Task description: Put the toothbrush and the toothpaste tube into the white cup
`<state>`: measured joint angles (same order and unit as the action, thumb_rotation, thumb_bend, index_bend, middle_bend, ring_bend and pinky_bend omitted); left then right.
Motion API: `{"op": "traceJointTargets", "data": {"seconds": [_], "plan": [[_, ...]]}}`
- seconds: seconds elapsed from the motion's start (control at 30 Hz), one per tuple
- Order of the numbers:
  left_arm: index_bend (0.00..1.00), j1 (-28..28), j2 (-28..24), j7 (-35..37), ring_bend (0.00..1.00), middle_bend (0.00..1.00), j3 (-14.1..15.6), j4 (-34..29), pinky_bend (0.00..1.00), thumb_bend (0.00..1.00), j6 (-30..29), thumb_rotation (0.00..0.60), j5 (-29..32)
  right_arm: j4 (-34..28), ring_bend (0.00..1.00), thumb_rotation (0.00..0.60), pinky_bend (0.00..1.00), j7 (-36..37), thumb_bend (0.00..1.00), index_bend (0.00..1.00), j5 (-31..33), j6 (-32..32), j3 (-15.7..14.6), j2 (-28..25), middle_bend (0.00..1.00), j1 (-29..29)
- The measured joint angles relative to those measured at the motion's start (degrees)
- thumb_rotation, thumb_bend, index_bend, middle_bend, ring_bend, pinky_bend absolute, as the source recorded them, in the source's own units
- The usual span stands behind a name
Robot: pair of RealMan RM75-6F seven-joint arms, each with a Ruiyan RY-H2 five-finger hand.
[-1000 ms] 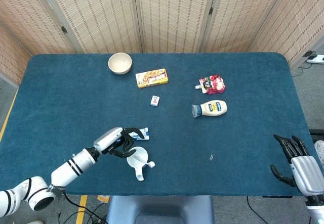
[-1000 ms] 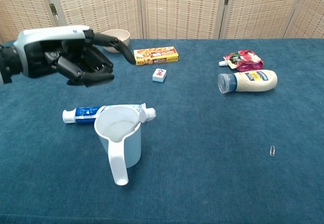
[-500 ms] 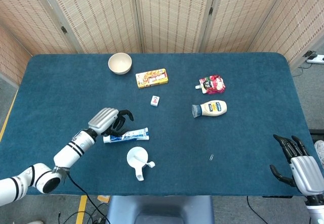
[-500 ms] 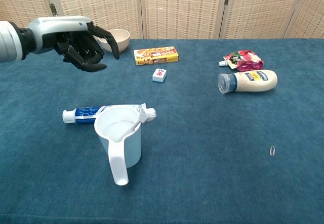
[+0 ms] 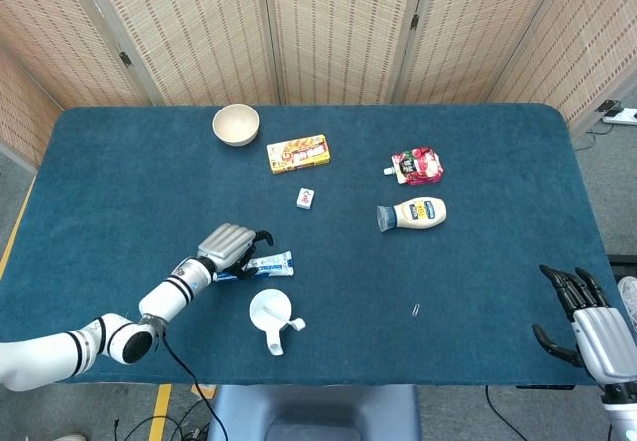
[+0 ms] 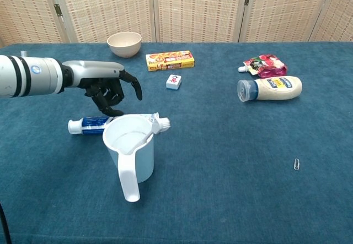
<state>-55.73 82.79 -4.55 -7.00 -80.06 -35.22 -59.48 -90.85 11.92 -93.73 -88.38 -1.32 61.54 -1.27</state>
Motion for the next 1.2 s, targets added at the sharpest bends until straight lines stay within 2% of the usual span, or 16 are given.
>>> {"op": "traceJointTargets", "data": {"seconds": [0.17,0.53,1.0,1.2], "plan": [[0.26,-1.1,0.1,-4.5,0.76,0.80,1.2,-0.7,0.89,0.35,0.0,0.600,4.0,0.3,0.14,0.600,0.08,0.3,0.26,0.06,0.1,0.2,0.0,0.1,0.16,-0.1],[0.30,-2.1,0.0,-11.9,0.77,0.80,3.6,-2.5,0.89,0.27,-3.2,0.600,8.4,0.5,0.14,0.600,0.08,0.5,0.25,0.06,-0.2,0.3,0.1,0.3,0.16,-0.4],[0.31,-3.3,3.9,-22.7,0.77,0.80,6.4,2.7,0.88,0.27,-7.1,0.600,13.7,0.5,0.14,0.600,0.08,0.5,0.26,0.06,0.0,0.0,0.0,0.1,0.16,0.0],[0.31,-3.2,5.4,-26.6,0.77,0.80,6.5,4.8,0.88,0.27,-10.0,0.600,17.5,0.4,0.14,0.600,0.08,0.4,0.26,0.06,0.1,0.0,0.0,0.1,0.16,0.0]]}}
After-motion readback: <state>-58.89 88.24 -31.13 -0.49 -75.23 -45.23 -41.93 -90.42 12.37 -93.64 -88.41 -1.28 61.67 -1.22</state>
